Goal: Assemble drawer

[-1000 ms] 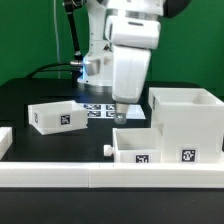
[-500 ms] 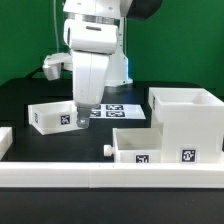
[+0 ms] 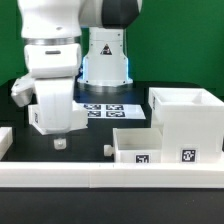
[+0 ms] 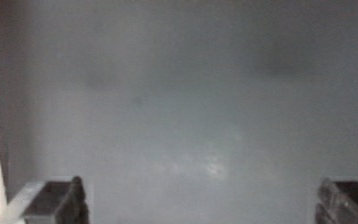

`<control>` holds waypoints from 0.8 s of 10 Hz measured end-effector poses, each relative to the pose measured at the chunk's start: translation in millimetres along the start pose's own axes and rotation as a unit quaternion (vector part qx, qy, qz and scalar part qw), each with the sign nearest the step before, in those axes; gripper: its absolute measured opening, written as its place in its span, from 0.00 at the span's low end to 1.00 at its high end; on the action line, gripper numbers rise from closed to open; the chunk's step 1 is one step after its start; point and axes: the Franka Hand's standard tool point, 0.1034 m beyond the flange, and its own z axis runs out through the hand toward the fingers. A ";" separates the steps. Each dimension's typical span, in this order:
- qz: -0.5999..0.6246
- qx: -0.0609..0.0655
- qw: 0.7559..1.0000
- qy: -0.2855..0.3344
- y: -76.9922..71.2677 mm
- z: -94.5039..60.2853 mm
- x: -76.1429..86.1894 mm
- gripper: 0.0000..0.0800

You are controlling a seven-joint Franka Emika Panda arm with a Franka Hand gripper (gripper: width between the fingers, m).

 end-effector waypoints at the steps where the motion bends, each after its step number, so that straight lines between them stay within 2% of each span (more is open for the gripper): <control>1: 0.011 0.004 1.000 0.017 2.2 1.7 -1.9 0.81; 4: 0.058 0.005 0.998 0.021 11.3 5.3 25.6 0.81; 7: 0.111 0.013 0.993 0.024 15.1 10.5 56.1 0.81; 8: 0.110 0.014 0.994 0.024 14.9 10.7 55.0 0.81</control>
Offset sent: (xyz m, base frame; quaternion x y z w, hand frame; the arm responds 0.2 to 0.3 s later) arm 0.0023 0.0327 0.0007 -0.0012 0.0051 0.0725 0.9974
